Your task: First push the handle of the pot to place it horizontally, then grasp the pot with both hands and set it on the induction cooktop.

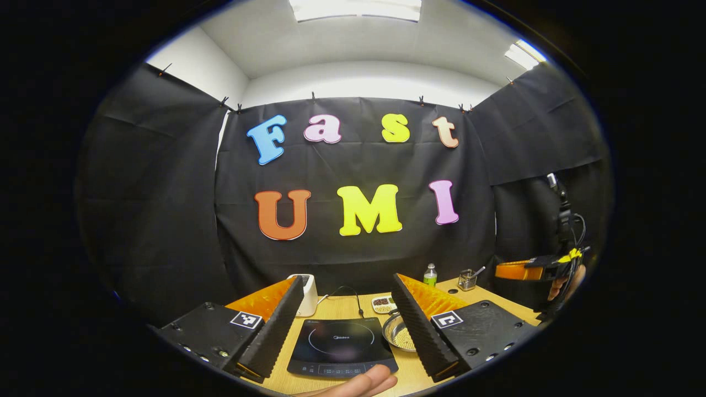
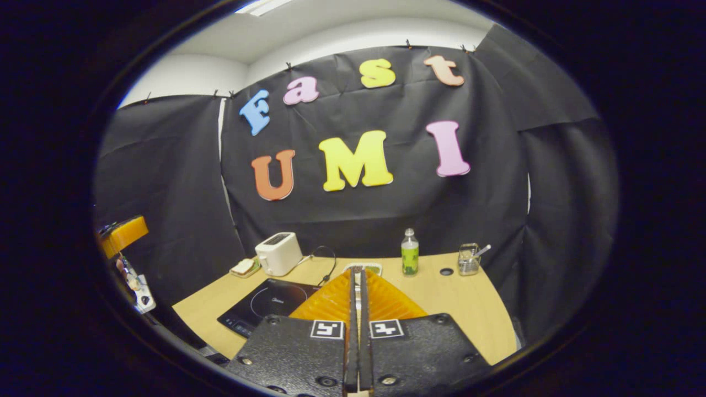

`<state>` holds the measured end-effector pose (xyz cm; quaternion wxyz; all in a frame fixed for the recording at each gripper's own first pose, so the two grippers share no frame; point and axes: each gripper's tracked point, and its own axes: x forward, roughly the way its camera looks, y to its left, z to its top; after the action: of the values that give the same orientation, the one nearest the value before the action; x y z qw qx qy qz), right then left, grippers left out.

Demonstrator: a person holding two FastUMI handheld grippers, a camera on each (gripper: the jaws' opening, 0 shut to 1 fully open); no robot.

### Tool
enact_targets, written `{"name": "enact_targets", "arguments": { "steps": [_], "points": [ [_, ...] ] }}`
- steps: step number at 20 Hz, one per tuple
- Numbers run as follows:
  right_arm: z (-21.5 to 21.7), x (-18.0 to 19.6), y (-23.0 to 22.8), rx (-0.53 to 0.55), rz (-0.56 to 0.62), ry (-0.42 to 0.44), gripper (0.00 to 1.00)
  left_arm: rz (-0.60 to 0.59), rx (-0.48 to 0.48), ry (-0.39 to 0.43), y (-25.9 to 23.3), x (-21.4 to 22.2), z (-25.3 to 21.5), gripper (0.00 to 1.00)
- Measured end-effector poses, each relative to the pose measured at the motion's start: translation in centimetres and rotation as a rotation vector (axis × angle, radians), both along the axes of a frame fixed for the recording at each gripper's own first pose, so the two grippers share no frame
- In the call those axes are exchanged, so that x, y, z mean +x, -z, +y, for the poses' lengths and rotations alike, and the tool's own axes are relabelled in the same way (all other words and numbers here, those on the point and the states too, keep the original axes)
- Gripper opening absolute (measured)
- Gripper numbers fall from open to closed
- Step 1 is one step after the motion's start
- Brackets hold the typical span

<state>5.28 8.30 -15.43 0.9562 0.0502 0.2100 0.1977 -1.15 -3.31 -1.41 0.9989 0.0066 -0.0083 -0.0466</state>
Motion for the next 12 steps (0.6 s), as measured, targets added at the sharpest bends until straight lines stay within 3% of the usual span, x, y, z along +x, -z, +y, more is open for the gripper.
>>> {"name": "enact_targets", "arguments": {
  "steps": [2,12],
  "points": [
    [0.3,0.1,2.1,-0.054,0.023,-0.002,0.0,0.003,0.002,-0.002,0.2,0.1,0.1,0.95],
    [5.0,-1.9,12.3,-0.096,0.254,-0.118,0.01,0.028,0.017,-0.013,1.7,0.4,0.6,0.95]
  ]
}}
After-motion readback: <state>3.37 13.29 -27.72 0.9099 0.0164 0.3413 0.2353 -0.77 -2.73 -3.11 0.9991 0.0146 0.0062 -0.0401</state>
